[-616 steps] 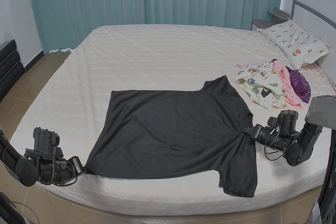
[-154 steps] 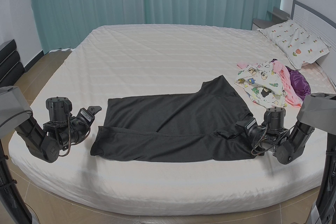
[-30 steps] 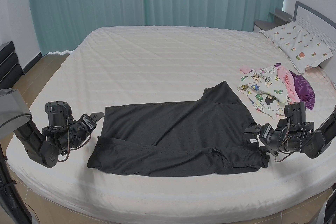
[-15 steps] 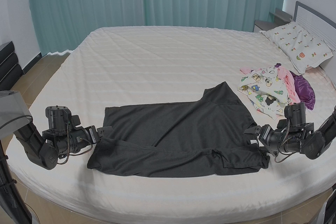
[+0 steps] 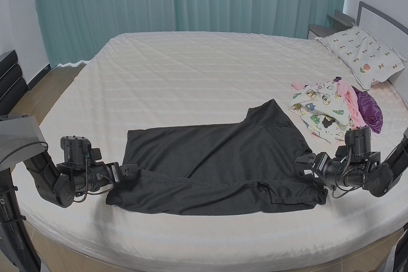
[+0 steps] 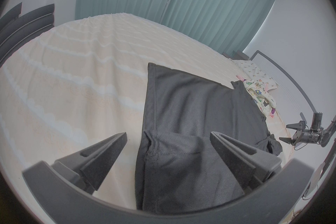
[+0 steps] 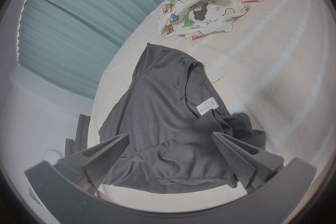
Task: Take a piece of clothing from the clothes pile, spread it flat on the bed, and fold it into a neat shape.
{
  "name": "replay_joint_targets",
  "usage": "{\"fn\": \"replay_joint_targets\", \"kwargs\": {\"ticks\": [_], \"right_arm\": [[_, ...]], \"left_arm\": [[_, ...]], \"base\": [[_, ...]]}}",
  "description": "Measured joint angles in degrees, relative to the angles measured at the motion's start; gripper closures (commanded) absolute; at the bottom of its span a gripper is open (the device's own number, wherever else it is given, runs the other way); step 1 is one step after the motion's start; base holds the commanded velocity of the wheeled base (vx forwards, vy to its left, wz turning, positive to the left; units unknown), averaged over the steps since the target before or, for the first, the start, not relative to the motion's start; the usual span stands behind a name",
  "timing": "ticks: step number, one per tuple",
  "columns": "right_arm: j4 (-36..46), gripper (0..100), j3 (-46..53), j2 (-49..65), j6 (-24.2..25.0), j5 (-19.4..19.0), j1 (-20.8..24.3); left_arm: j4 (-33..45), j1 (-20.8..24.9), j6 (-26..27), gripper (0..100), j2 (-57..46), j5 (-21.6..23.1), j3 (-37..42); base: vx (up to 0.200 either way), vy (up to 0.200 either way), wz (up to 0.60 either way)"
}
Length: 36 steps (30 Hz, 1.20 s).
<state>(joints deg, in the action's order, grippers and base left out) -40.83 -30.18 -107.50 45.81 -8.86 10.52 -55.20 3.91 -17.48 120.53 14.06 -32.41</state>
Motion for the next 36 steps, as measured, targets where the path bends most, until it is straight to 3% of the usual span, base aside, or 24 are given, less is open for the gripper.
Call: {"fn": "replay_joint_targets", "kwargs": {"ticks": [7,11,19,24,31,36], "right_arm": [[-0.01,0,0.06,-0.24,-0.82,0.0,-0.05],[-0.01,0,0.09,-0.3,-2.6,0.0,-0.3],[-0.04,0,-1.06,-2.58,-11.39,-0.49,-1.45],[-0.06,0,-3.79,-5.71,-13.91,-5.74,-3.83],[-0.04,0,-5.75,-8.96,-21.72,-9.69,-6.42],[-0.09,0,-6.14,-10.42,-22.64,-13.17,-7.61]], "left_arm": [[-0.68,0.11,-0.24,100,1.5,-0.93,0.39],[-1.13,0.29,-1.91,100,1.69,-4.49,0.72],[-5.97,1.46,-10.4,100,1.69,-9.3,0.94],[-7.29,1.76,-11.34,100,1.69,-10.47,1.02],[-7.45,2.12,-11.56,100,1.77,-10.69,1.13],[-7.45,2.23,-11.61,100,1.8,-10.73,1.13]], "base": [[0.0,0.0,0.0],[0.0,0.0,0.0],[0.0,0.0,0.0],[0.0,0.0,0.0],[0.0,0.0,0.0],[0.0,0.0,0.0]]}}
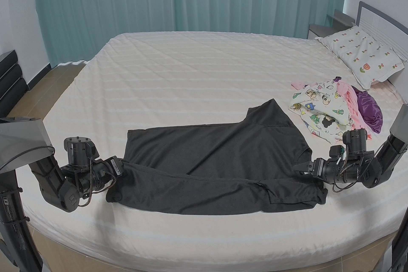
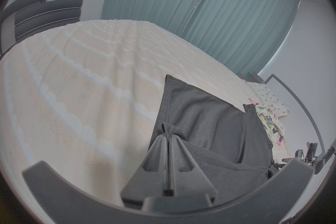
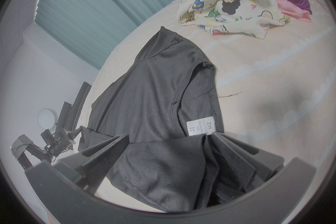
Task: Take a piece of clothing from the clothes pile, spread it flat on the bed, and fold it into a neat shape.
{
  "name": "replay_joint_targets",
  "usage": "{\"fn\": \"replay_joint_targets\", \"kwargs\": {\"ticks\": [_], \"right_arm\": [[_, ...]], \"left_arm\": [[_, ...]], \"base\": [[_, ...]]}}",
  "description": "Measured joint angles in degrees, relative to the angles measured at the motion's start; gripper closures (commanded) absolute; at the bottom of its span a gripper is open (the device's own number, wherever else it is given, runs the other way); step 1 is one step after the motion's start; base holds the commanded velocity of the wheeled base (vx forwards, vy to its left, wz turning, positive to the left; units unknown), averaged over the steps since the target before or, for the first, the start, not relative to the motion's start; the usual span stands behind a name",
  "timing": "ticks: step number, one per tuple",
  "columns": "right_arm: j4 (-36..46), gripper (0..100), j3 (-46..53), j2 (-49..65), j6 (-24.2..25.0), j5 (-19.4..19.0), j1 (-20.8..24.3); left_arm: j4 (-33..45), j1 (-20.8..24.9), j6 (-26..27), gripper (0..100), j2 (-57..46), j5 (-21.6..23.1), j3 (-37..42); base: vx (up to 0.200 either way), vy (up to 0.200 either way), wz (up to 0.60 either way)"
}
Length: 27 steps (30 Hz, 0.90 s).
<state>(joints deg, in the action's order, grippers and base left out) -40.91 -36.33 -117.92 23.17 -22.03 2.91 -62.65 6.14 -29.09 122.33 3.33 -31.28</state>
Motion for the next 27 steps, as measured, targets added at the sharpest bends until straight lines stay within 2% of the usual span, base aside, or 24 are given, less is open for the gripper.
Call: {"fn": "replay_joint_targets", "kwargs": {"ticks": [4,5,10,19,27], "right_arm": [[0.05,0,0.02,-0.63,-0.07,-1.54,-0.17],[0.02,100,0.02,-0.74,-0.13,-1.56,-0.17],[-0.02,100,-0.07,-1.84,-1.32,-1.45,-0.27],[-0.06,100,1.24,-0.71,-0.51,-2.11,-2.21],[-0.13,100,4.25,3.25,-0.33,-6.74,-4.06]], "left_arm": [[0.0,0.0,0.0,100,0.0,-0.02,0.0],[0.02,0.0,0.0,100,0.0,0.0,0.0],[0.22,0.0,-0.06,100,-0.01,0.0,0.15],[0.18,0.0,-0.17,100,-1.39,0.0,1.55],[0.11,-0.45,-0.17,100,-4.56,-0.05,3.23]], "base": [[0.0,0.0,0.0],[0.0,0.0,0.0],[0.0,0.0,0.0],[0.0,0.0,0.0],[0.0,0.0,0.0]]}}
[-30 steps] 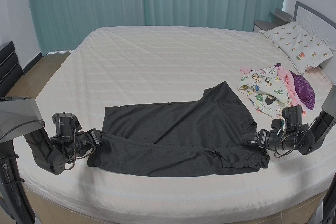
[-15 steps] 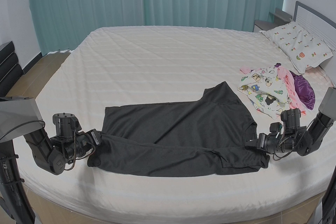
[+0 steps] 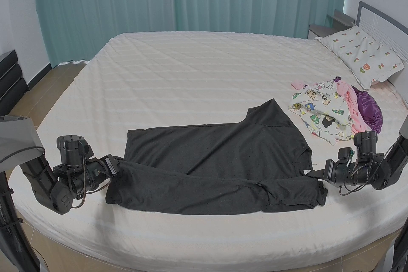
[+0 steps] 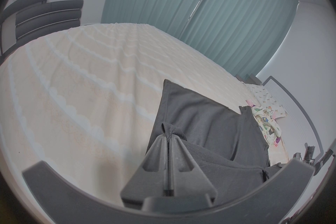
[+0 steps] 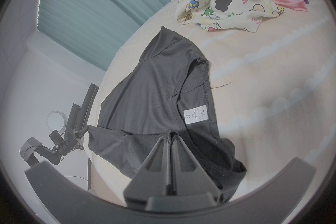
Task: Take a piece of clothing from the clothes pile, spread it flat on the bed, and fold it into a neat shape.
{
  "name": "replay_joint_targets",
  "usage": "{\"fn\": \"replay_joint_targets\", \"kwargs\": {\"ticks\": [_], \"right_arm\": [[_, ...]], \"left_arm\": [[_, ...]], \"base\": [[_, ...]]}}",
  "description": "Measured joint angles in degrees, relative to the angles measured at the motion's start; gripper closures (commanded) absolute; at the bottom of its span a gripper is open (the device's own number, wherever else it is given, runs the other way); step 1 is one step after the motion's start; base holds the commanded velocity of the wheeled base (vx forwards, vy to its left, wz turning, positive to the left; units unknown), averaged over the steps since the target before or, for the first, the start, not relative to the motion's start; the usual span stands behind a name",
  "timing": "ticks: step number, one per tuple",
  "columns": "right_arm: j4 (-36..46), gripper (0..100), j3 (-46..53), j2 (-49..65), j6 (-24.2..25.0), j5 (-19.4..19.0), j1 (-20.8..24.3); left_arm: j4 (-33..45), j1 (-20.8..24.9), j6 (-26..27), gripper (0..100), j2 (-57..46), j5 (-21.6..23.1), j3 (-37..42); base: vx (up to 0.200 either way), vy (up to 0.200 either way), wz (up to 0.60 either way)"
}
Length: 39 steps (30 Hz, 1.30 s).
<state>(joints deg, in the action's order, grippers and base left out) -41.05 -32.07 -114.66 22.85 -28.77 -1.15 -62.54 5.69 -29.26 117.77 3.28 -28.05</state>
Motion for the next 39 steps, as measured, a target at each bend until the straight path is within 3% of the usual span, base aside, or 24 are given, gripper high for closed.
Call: {"fn": "replay_joint_targets", "kwargs": {"ticks": [10,19,39], "right_arm": [[-4.41,100,4.18,4.61,0.17,-3.04,-2.1],[-10.59,100,10.44,9.65,3.34,-5.85,-4.19],[-11.03,100,21.85,25.42,3.62,-8.18,-5.08]], "left_arm": [[0.29,-0.16,0.04,100,-5.57,-0.06,3.22],[0.2,-1.15,0.02,100,-11.72,0.0,9.36],[-0.2,-2.3,0.02,100,-25.69,0.84,25.64]], "base": [[0.0,0.0,0.0],[0.0,0.0,0.0],[0.0,0.0,0.0]]}}
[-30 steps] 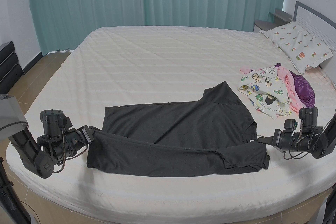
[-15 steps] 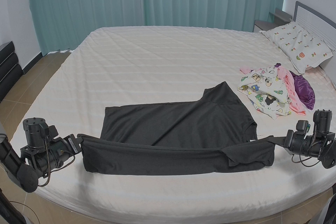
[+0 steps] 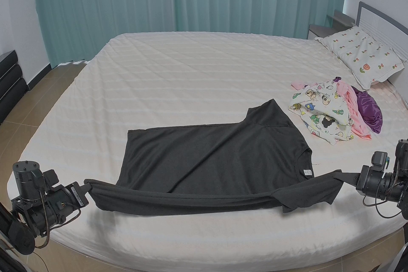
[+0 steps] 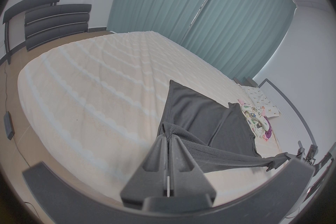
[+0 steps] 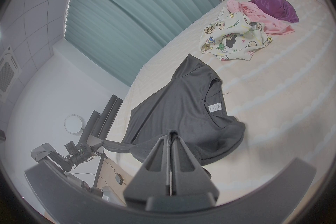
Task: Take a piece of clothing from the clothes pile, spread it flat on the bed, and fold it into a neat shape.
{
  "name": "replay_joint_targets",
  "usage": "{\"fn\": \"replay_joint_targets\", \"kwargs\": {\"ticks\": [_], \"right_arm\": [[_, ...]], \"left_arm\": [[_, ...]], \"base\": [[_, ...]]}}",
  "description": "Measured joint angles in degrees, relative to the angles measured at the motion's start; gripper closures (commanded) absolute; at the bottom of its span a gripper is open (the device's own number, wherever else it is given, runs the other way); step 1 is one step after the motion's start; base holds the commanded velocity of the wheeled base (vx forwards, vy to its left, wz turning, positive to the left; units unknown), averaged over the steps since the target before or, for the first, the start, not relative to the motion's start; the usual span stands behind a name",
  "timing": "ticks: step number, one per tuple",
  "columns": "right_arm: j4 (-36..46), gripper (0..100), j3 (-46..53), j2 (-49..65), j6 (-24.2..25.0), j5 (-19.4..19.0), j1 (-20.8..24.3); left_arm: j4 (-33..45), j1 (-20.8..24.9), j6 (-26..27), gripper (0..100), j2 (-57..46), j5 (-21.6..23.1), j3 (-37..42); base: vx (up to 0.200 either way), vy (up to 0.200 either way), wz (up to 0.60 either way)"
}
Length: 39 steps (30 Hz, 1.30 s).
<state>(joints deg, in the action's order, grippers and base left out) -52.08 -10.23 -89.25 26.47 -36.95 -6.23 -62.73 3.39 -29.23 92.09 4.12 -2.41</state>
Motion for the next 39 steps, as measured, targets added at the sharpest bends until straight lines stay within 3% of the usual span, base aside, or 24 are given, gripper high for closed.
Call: {"fn": "replay_joint_targets", "kwargs": {"ticks": [20,39], "right_arm": [[0.77,100,5.6,4.07,-1.15,0.39,-1.67],[0.79,100,-6.03,-11.65,-1.34,1.97,0.85]], "left_arm": [[10.07,0.3,0.34,100,-8.7,0.04,0.9],[8.13,0.2,0.28,100,5.84,-0.22,-8.77]], "base": [[0.0,0.0,0.0],[0.0,0.0,0.0]]}}
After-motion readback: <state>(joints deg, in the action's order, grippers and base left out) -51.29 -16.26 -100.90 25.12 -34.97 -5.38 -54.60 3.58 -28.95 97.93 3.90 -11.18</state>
